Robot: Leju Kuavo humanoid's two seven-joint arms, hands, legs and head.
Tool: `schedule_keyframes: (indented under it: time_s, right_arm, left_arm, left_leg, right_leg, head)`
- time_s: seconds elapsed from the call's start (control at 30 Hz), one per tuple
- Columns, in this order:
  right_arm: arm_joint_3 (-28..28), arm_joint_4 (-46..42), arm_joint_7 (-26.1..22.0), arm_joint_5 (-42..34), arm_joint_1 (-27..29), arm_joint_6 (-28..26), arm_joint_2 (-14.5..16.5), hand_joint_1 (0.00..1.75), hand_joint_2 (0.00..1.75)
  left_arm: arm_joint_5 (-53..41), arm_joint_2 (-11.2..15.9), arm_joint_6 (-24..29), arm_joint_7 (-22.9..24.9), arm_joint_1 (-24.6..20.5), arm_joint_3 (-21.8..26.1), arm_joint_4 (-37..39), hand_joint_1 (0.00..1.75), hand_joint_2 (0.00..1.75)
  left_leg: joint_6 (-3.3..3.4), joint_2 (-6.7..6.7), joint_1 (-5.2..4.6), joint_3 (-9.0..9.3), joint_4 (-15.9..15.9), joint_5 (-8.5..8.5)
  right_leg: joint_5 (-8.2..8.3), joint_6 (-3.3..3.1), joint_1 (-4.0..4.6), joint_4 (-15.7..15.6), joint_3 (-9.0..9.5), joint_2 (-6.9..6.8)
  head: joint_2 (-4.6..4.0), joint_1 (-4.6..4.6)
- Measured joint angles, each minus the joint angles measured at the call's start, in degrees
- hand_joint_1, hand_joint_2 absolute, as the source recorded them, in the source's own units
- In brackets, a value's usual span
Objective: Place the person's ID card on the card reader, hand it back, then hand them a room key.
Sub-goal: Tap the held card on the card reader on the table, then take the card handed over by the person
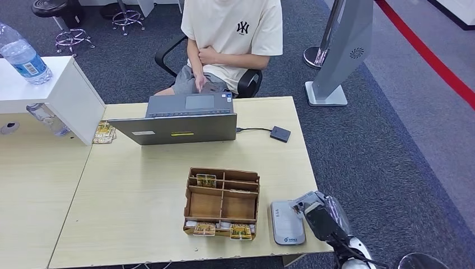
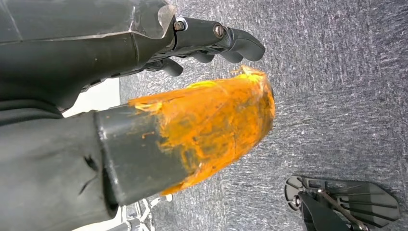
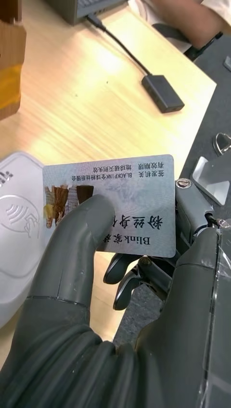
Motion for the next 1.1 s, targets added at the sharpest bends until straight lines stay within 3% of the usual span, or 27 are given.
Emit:
schedule_keyframes:
  time_s: [1.1]
  right_arm:
    - [1.95,4.17,2.31,4.69,-0.54,5.15,-3.25,1.75,1.75]
  left_arm:
    - [-0.8,-0.73,-1.51,2.21,0.05,0.58,0.0,0.0,0.0]
  left_leg:
    - [0.0,0.0,-0.02,0.02,0.0,0.0]
  right_leg:
    - [0.0,0.0,0.0,0.0,0.01,0.0]
  head:
    - [0.0,-0.01]
